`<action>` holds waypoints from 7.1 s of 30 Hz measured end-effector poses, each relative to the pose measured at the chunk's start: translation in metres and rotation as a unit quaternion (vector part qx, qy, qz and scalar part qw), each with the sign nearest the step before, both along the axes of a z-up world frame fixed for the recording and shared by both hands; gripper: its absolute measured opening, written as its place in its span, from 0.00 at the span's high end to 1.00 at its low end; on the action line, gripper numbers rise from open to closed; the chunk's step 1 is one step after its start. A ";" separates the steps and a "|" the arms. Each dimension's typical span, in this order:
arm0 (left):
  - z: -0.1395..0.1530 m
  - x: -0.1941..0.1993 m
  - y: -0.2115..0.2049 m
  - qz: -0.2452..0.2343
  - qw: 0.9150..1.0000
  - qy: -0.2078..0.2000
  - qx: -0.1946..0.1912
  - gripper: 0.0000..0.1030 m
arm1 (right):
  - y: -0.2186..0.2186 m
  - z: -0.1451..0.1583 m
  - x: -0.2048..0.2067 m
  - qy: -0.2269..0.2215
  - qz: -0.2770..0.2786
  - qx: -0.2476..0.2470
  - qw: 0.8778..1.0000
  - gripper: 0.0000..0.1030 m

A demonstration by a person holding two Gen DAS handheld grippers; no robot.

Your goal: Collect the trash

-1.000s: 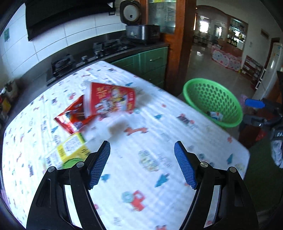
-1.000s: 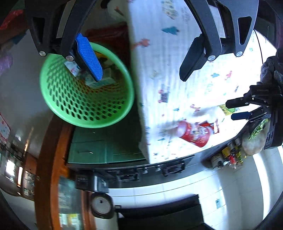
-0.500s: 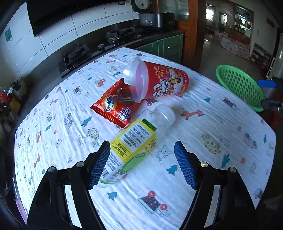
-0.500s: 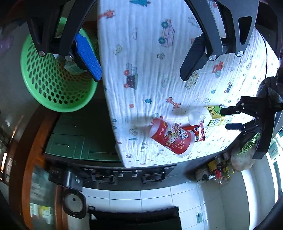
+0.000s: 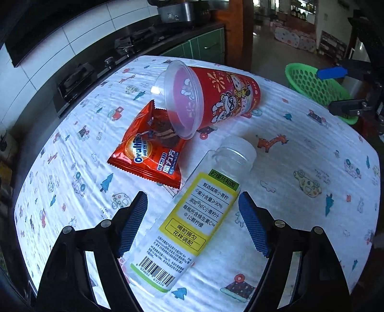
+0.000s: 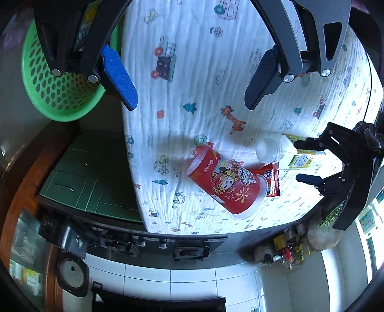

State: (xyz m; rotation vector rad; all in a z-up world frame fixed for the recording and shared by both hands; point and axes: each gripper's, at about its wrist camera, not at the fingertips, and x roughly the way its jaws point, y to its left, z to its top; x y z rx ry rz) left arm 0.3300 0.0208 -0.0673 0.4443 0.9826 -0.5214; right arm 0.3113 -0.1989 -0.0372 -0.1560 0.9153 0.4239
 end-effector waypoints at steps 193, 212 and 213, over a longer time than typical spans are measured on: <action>-0.028 0.075 0.003 0.134 0.989 0.002 -0.070 0.24 | -0.018 -0.010 0.028 0.000 -0.040 0.014 0.999 0.15; -0.011 0.049 0.025 0.134 0.985 -0.015 -0.104 0.79 | 0.033 -0.023 0.072 0.009 0.001 0.013 1.000 0.15; -0.008 0.047 0.028 0.136 0.985 -0.017 -0.106 0.79 | 0.036 -0.023 0.076 0.010 0.002 0.018 1.000 0.15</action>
